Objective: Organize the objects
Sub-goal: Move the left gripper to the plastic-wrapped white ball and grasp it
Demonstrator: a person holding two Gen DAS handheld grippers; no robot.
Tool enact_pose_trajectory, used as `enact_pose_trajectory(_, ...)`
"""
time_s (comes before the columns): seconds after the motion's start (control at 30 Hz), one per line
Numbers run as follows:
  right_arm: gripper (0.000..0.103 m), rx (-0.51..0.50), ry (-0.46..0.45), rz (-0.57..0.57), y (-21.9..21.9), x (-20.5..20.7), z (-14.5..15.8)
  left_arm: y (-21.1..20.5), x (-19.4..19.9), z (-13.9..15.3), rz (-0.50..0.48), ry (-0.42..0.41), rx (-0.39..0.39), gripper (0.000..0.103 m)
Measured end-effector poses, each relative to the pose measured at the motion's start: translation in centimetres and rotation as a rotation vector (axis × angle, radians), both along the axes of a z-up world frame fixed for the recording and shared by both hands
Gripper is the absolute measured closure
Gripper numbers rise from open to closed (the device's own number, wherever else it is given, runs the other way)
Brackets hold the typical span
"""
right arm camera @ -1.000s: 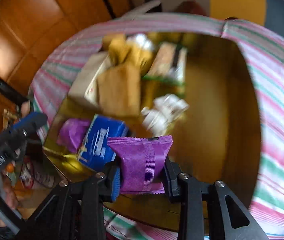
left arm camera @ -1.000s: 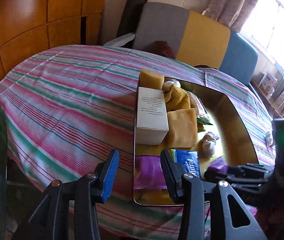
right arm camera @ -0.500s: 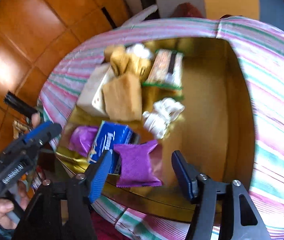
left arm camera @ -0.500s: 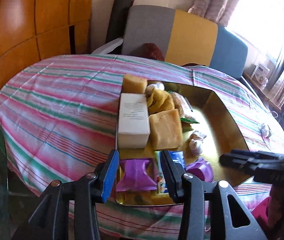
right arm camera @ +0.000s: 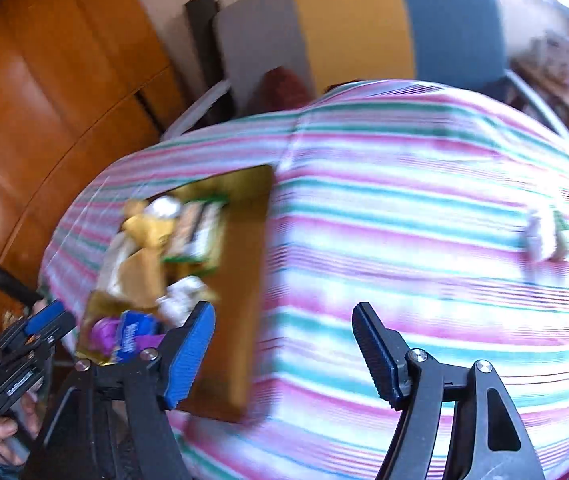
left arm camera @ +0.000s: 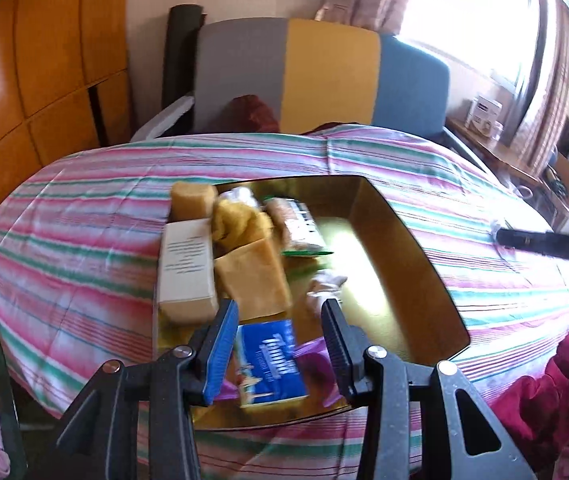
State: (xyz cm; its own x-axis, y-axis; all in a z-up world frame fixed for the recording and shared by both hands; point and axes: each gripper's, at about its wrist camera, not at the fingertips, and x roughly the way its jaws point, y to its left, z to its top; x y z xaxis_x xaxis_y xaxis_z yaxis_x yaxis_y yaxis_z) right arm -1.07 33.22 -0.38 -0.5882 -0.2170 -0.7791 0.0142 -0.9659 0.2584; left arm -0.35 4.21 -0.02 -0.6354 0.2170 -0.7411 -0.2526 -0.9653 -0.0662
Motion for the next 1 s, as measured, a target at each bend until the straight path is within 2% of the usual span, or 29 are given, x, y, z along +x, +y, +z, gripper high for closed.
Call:
enact_pose_trajectory(0.23, 0.026, 0.054, 0.031, -0.213, 10.3, -0.2, 0.8, 5.0, -0.8, 0.5, -0.100, -0.003, -0.045, 0.060)
enact_pose_trajectory(0.47, 0.026, 0.082, 0.032, -0.531, 21.2, 0.9, -1.6, 11.7, -1.7, 0.9, -0.213, 0.016, -0.126, 0.060)
enact_pose_trajectory(0.6, 0.026, -0.113, 0.019, -0.736, 26.4, 3.5, -3.2, 16.4, -2.8, 0.7, -0.285, -0.003, -0.139, 0.060)
enact_pose_trajectory(0.7, 0.026, -0.233, 0.036, -0.824, 28.6, 5.1, -3.9, 19.8, -3.3, 0.4, -0.338, -0.011, -0.149, 0.060)
enact_pose_trajectory(0.83, 0.026, -0.339, 0.015, -0.856, 29.7, 5.5, -4.9, 23.9, -3.6, -0.3, -0.394, -0.026, -0.169, 0.060)
enact_pose_trajectory(1.0, 0.025, -0.368, 0.026, -0.848, 29.7, 5.3, -4.8, 28.2, -4.5, -2.0, -0.450, -0.073, -0.180, 0.060)
